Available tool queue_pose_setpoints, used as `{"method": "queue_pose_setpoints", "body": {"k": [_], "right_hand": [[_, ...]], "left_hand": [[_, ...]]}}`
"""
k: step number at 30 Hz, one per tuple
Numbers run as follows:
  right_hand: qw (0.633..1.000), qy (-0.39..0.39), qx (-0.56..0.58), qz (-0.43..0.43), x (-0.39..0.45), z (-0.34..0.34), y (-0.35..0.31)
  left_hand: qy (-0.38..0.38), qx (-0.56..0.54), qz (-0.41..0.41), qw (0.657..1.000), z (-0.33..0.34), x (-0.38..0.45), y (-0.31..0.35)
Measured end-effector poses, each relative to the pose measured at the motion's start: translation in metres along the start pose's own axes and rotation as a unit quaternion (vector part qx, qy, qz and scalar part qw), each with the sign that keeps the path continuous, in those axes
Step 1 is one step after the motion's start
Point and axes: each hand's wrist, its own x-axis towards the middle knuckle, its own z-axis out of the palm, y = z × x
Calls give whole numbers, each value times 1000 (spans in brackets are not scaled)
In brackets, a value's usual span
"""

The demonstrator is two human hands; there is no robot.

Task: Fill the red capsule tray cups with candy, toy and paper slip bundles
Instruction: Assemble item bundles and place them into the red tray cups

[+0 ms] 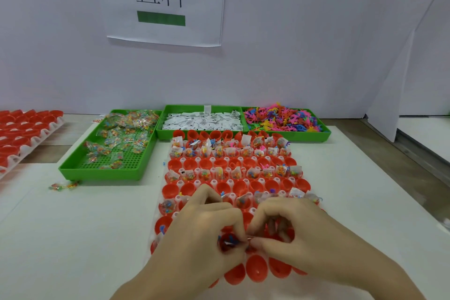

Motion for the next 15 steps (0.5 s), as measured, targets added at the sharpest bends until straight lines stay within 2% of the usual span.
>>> {"method": "queue_pose_setpoints", "body": {"k": [3, 8, 12, 15], "right_hand": [[1000, 2, 3, 1, 0, -3, 0], [998, 46, -47, 8, 4, 6, 4], [998, 53, -39, 12, 4, 2, 8], [998, 62, 5, 0, 2, -2, 8]], "left_hand": [[-7, 55, 23, 998, -3, 1, 1], [-30, 55, 104, 993, -1, 3, -1], [-52, 37, 88, 994, -6, 2, 1], [-75, -26, 57, 995, -17, 5, -1]]}}
